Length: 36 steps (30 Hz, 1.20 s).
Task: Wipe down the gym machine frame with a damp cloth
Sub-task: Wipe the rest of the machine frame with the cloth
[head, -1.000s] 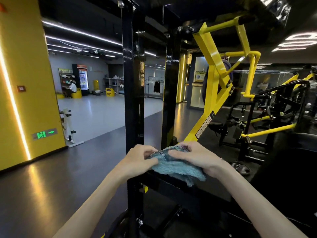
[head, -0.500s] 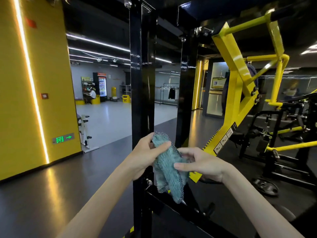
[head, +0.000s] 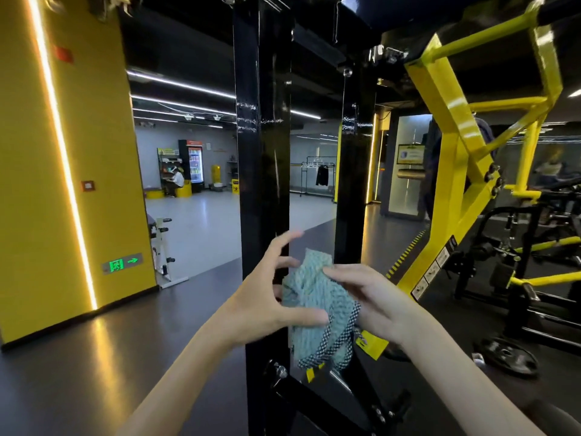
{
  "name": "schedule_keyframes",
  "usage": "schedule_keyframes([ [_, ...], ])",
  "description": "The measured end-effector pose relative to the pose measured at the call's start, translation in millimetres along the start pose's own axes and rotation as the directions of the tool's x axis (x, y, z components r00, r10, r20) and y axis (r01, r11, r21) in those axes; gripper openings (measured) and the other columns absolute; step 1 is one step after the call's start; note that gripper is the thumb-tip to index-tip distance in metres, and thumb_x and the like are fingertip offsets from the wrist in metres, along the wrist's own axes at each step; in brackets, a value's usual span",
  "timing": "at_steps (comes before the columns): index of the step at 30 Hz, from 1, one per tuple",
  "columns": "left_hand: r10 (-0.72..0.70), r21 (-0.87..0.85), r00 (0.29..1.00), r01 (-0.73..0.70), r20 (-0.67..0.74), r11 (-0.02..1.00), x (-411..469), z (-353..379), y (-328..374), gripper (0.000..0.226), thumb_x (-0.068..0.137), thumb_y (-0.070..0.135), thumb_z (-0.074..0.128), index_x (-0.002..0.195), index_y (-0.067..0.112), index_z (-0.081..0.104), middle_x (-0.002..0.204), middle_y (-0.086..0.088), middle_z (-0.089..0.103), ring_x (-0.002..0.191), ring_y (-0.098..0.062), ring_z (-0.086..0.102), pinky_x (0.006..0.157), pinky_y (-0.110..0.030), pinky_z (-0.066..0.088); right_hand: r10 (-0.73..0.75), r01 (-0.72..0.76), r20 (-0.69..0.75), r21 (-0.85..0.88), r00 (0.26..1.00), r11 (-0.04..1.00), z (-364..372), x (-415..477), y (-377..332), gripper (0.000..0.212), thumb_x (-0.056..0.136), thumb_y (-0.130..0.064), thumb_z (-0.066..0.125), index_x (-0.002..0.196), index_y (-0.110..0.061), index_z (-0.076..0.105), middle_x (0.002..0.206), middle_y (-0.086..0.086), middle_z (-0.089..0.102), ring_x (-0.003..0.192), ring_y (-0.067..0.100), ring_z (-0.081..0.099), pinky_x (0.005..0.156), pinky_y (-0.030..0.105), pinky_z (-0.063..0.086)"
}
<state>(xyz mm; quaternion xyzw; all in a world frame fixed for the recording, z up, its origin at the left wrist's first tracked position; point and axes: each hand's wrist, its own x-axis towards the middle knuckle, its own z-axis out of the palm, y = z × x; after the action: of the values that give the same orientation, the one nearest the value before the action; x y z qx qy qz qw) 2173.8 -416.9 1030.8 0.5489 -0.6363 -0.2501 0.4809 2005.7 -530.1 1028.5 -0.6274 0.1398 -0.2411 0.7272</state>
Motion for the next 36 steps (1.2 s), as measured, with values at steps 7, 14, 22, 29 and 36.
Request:
schedule_keyframes([
  [7, 0.127, 0.394, 0.972, -0.039, -0.199, 0.918, 29.0, -3.1, 1.8, 0.051, 0.061, 0.028, 0.091, 0.106, 0.036, 0.069, 0.098, 0.016, 0.071, 0.093, -0.002, 0.065, 0.085, -0.032, 0.053, 0.003, -0.005, -0.006, -0.222, 1.0, 0.975, -17.1, 35.9, -24.4, 0.024, 0.088, -0.019, 0.066, 0.099, 0.001, 0.073, 0.1, 0.022, 0.072, 0.091, 0.03, 0.069, 0.087, 0.043, 0.054],
  [14, 0.101, 0.427, 0.899, 0.101, -0.426, 0.899, 55.0, -11.2, 4.5, 0.022, 0.075, 0.028, 0.084, 0.087, 0.02, 0.068, 0.095, 0.007, 0.063, 0.086, -0.004, 0.06, 0.077, -0.022, 0.048, -0.246, 0.278, 0.132, -0.51, 0.96, 0.814, -33.9, 61.6, -61.0, 0.036, 0.09, -0.052, 0.056, 0.118, -0.029, 0.063, 0.116, -0.008, 0.068, 0.107, 0.003, 0.063, 0.09, 0.022, 0.051],
  [22, 0.281, 0.464, 0.831, -0.032, -0.48, 0.885, 85.8, -28.3, 43.9, 0.026, 0.077, 0.034, 0.081, 0.099, 0.034, 0.068, 0.086, 0.016, 0.073, 0.082, 0.001, 0.068, 0.071, -0.02, 0.055, -0.358, 0.368, 0.117, -0.077, 0.926, 0.927, -27.8, 85.9, -66.8, 0.051, 0.071, -0.015, 0.075, 0.119, -0.003, 0.063, 0.11, 0.015, 0.072, 0.106, 0.03, 0.068, 0.094, 0.041, 0.055],
  [29, 0.677, 0.994, 0.734, 0.103, -0.06, -0.023, 100.0, -92.2, 105.4, 0.059, 0.099, 0.04, 0.039, 0.142, 0.0, 0.047, 0.15, -0.014, 0.045, 0.14, -0.025, 0.037, 0.115, -0.035, 0.027, -0.741, 0.66, -0.009, -0.447, 0.672, 0.604, -17.5, 102.3, -159.4, 0.018, 0.078, -0.018, 0.08, 0.091, -0.026, 0.071, 0.084, -0.009, 0.073, 0.083, 0.005, 0.07, 0.08, 0.028, 0.058],
  [36, 0.547, 0.895, 0.835, 0.203, 0.054, -0.398, 120.8, -153.0, 178.1, 0.067, 0.101, 0.042, 0.023, 0.152, -0.002, 0.029, 0.159, -0.02, 0.025, 0.15, -0.028, 0.013, 0.12, -0.035, 0.005, -0.938, 0.372, 0.341, -0.879, 0.056, -0.298, 20.3, 163.7, -261.5, 0.028, 0.085, -0.016, 0.063, 0.11, -0.006, 0.067, 0.112, 0.018, 0.061, 0.101, 0.038, 0.058, 0.078, 0.044, 0.051],
])
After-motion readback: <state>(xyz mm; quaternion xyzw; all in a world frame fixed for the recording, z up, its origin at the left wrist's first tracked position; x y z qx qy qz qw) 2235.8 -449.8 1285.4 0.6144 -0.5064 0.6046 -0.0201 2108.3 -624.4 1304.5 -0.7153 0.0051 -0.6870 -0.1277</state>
